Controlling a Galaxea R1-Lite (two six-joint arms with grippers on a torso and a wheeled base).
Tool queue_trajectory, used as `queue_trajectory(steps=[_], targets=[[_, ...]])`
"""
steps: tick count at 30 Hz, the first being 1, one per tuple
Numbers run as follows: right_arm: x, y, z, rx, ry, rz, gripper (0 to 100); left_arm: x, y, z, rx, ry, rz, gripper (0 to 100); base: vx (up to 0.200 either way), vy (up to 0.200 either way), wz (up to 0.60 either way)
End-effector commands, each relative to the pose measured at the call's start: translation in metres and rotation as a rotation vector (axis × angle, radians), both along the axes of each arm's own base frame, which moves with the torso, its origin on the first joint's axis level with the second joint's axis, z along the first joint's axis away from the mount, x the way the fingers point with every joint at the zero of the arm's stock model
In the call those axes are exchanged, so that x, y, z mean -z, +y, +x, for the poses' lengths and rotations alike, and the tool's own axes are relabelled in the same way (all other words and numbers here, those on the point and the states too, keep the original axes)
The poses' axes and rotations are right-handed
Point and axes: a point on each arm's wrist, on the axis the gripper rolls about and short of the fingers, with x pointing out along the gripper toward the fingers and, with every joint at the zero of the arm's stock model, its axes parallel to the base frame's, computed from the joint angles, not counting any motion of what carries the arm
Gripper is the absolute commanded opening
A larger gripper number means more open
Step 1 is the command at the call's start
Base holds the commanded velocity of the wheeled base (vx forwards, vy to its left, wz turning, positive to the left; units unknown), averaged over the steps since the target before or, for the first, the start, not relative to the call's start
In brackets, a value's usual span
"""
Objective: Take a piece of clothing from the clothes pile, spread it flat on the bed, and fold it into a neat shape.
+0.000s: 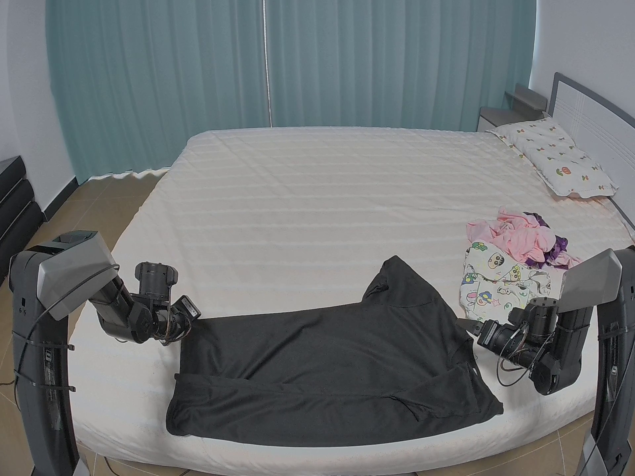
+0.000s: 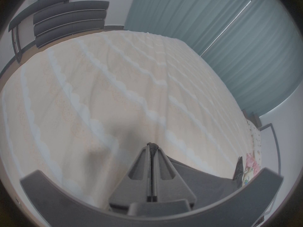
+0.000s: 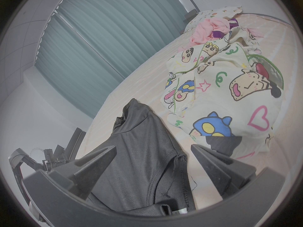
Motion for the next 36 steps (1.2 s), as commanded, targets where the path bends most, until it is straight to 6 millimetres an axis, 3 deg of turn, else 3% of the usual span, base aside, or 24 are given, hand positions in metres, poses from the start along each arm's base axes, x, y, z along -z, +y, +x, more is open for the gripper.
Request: queue_trajectory(steps=[1, 6, 11, 20, 24, 28, 36], targets=[[-0.011, 0.001, 0.000, 0.001, -0.037, -0.001, 100, -0.008, 0.001, 0.001, -0.012, -0.056, -0.020, 0, 0.000, 0.000, 0.00], [-0.035, 0.005, -0.001, -0.006, -0.102, 0.009, 100, -0.006, 0.001, 0.000, -0.010, -0.075, -0.027, 0, 0.000, 0.000, 0.00], [-0.035, 0.019, 0.008, -0.029, -0.118, 0.015, 100, -0.002, 0.002, -0.005, -0.010, -0.057, -0.026, 0, 0.000, 0.000, 0.00], [-0.036, 0.046, 0.069, -0.093, -0.114, -0.047, 100, 0.000, 0.003, -0.013, 0.004, -0.031, -0.044, 0, 0.000, 0.000, 0.00], [-0.023, 0.055, 0.096, -0.116, -0.086, -0.125, 100, -0.005, 0.005, -0.015, 0.023, -0.033, -0.071, 0, 0.000, 0.000, 0.00], [-0.021, 0.070, 0.112, -0.081, -0.064, -0.187, 100, -0.005, 0.005, -0.016, 0.026, -0.033, -0.073, 0, 0.000, 0.000, 0.00], [-0.007, 0.071, 0.144, -0.058, -0.018, -0.205, 100, -0.005, 0.005, -0.016, 0.024, -0.030, -0.073, 0, 0.000, 0.000, 0.00]])
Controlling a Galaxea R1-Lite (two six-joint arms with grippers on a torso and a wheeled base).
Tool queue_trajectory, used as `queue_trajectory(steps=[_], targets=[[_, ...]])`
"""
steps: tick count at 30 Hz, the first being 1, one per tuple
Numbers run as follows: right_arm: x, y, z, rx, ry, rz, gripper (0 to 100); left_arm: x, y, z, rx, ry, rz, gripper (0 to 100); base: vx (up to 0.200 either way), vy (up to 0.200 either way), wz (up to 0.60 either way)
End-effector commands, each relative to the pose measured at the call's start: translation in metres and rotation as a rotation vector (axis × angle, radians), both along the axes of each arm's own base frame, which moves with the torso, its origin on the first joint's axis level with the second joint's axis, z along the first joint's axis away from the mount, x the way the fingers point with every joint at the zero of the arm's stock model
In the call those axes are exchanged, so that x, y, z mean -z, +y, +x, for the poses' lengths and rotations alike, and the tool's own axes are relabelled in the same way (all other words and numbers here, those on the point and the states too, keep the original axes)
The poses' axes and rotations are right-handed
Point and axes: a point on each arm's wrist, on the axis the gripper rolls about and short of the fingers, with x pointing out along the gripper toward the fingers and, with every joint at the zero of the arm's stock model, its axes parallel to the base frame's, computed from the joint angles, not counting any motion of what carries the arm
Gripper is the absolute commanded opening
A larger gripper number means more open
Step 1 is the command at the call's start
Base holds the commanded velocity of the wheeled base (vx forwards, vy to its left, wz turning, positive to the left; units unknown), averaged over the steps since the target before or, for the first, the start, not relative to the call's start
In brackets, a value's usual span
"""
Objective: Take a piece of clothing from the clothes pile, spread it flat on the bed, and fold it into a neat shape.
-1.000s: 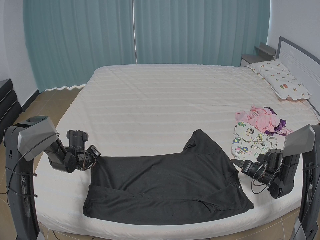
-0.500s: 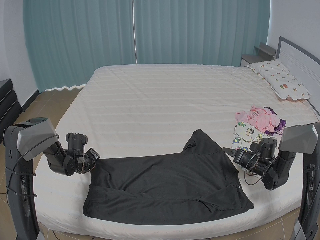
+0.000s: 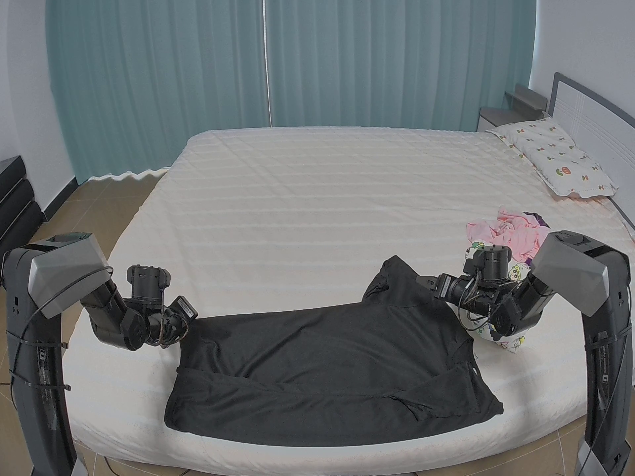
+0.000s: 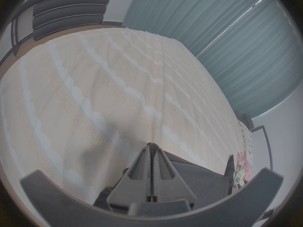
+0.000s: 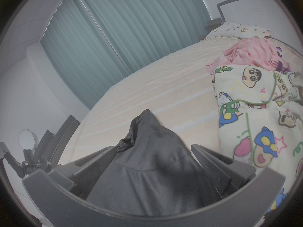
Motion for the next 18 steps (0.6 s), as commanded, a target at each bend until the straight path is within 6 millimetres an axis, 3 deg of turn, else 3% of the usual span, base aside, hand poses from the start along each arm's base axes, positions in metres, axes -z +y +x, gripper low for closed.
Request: queue_trajectory(steps=[1, 17, 18], targets=[[0.022, 0.006, 0.022, 0.013, 0.021, -0.027, 100, -0.002, 0.001, -0.001, 0.001, 0.000, -0.003, 0, 0.000, 0.000, 0.00], [0.038, 0.005, 0.036, 0.009, 0.029, -0.020, 100, -0.001, 0.000, -0.001, 0.003, 0.000, -0.004, 0, 0.000, 0.000, 0.00], [0.038, 0.005, 0.036, 0.007, 0.027, -0.019, 0, -0.001, 0.000, -0.001, 0.002, 0.000, -0.003, 0, 0.000, 0.000, 0.00]])
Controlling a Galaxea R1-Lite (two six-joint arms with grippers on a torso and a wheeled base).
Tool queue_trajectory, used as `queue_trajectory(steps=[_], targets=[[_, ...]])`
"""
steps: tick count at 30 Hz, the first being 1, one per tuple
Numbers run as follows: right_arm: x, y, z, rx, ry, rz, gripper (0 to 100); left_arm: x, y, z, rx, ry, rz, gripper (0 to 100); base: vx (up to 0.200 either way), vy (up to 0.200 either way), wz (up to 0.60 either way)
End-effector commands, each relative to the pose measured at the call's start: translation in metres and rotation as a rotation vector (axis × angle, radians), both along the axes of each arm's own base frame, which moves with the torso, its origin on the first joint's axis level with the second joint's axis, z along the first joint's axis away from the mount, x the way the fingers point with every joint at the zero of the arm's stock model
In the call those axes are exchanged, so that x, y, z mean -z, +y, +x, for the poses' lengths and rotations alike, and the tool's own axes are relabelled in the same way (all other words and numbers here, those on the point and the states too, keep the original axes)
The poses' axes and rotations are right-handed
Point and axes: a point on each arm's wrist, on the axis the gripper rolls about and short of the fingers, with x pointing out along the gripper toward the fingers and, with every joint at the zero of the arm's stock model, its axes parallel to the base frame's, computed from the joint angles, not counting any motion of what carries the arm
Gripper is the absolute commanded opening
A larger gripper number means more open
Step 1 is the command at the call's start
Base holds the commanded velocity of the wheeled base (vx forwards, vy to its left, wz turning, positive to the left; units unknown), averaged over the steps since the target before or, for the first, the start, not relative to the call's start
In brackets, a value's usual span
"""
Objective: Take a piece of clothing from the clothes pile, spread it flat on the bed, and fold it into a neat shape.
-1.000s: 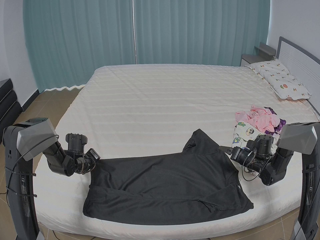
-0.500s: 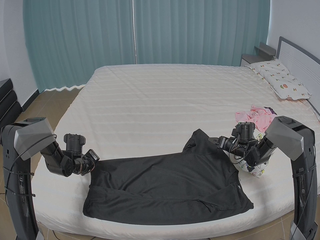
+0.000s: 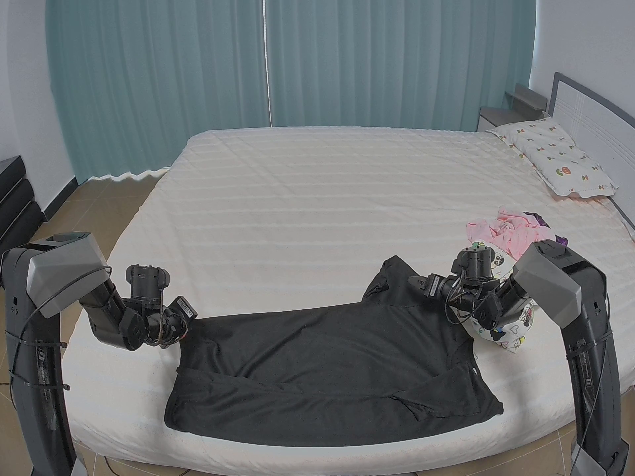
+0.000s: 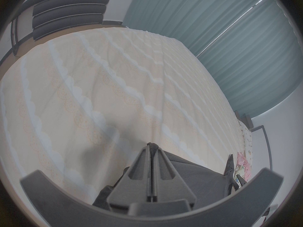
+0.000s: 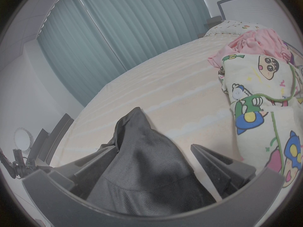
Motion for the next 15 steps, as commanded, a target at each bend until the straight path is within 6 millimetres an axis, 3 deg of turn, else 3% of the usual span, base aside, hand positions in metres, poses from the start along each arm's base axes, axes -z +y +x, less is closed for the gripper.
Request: queue_trajectory(steps=[1, 9, 15], targets=[[0.007, 0.001, 0.001, -0.002, 0.007, 0.000, 0, 0.000, 0.000, 0.000, 0.000, -0.003, -0.001, 0, 0.000, 0.000, 0.00], [0.003, -0.002, 0.000, 0.027, 0.007, 0.038, 0, -0.001, 0.000, 0.001, -0.001, -0.006, 0.000, 0, 0.000, 0.000, 0.00], [-0.015, -0.011, -0.007, 0.077, 0.004, 0.109, 0, -0.001, 0.000, 0.001, -0.002, -0.008, 0.000, 0, 0.000, 0.000, 0.00]])
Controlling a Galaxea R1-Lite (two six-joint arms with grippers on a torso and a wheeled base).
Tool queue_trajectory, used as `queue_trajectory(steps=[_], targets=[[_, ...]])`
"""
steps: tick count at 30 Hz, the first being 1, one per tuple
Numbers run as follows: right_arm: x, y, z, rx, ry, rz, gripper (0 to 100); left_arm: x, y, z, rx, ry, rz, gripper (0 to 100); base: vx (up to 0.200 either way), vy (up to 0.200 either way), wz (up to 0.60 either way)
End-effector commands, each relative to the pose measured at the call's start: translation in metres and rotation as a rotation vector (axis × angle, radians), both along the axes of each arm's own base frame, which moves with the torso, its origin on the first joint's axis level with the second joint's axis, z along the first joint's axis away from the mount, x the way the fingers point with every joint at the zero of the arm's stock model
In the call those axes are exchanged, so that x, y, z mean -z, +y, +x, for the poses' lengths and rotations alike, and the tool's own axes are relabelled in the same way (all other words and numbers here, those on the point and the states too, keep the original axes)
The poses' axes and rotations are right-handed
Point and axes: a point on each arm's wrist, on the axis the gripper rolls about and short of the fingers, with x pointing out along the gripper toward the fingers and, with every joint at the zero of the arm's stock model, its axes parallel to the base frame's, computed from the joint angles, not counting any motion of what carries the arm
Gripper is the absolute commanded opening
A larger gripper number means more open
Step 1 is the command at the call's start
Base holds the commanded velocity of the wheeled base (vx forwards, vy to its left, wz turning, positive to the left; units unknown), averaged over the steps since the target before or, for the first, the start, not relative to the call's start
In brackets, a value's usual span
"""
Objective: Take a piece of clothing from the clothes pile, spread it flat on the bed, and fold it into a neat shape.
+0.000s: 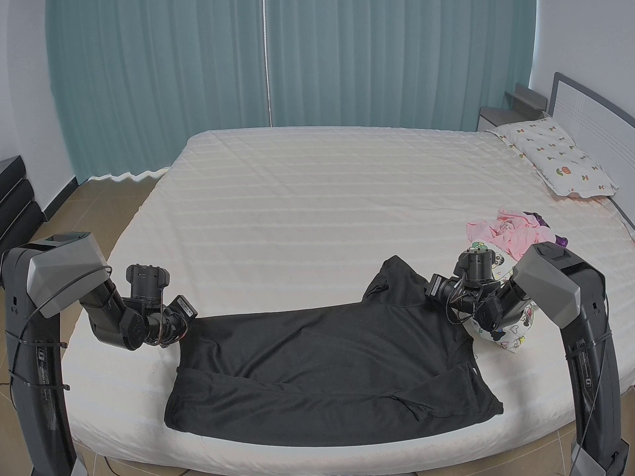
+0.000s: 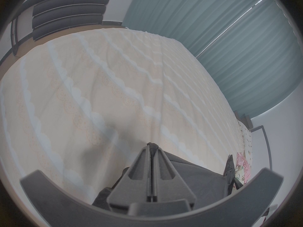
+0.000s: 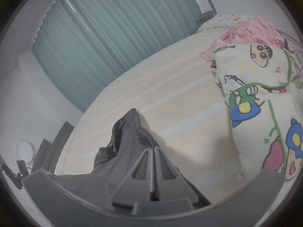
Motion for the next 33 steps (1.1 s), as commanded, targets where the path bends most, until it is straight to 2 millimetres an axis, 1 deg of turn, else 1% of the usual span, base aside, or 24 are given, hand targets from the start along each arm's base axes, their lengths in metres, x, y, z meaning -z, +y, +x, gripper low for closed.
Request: queue_trajectory(steps=[1, 4, 7, 9, 10, 13, 17, 22, 26, 29, 33], targets=[[-0.019, -0.006, -0.006, 0.024, -0.029, 0.037, 0, 0.000, 0.000, 0.001, 0.000, -0.004, 0.000, 0, 0.000, 0.000, 0.00], [-0.024, -0.010, -0.011, 0.035, -0.048, 0.046, 0, -0.001, 0.000, 0.001, -0.002, -0.005, 0.000, 0, 0.000, 0.000, 0.00], [-0.030, -0.017, -0.019, 0.045, -0.055, 0.050, 0, -0.005, 0.000, 0.002, -0.002, -0.021, 0.002, 0, 0.000, 0.000, 0.00], [-0.031, -0.018, -0.019, 0.046, -0.057, 0.051, 0, -0.005, 0.000, 0.002, -0.002, -0.021, 0.002, 0, 0.000, 0.000, 0.00], [-0.038, -0.025, -0.024, 0.058, -0.085, 0.058, 0, -0.011, 0.002, 0.002, -0.006, -0.041, 0.001, 0, 0.000, 0.000, 0.00], [-0.041, -0.026, -0.030, 0.058, -0.090, 0.059, 0, -0.012, 0.003, 0.002, -0.008, -0.052, 0.002, 0, 0.000, 0.000, 0.00], [-0.052, -0.030, -0.033, 0.064, -0.143, 0.066, 0, -0.012, 0.005, 0.003, -0.013, -0.063, 0.004, 0, 0.000, 0.000, 0.00], [-0.055, -0.031, -0.035, 0.068, -0.177, 0.069, 0, -0.013, 0.011, 0.006, -0.021, -0.072, 0.005, 0, 0.000, 0.000, 0.00], [-0.054, -0.033, -0.038, 0.071, -0.167, 0.066, 0, -0.015, 0.011, 0.006, -0.021, -0.086, 0.005, 0, 0.000, 0.000, 0.00], [-0.050, -0.035, -0.042, 0.076, -0.149, 0.063, 0, -0.019, 0.011, 0.008, -0.023, -0.143, 0.005, 0, 0.000, 0.000, 0.00], [-0.051, -0.040, -0.042, 0.087, -0.152, 0.064, 0, -0.017, 0.012, 0.005, -0.024, -0.138, 0.008, 0, 0.000, 0.000, 0.00]])
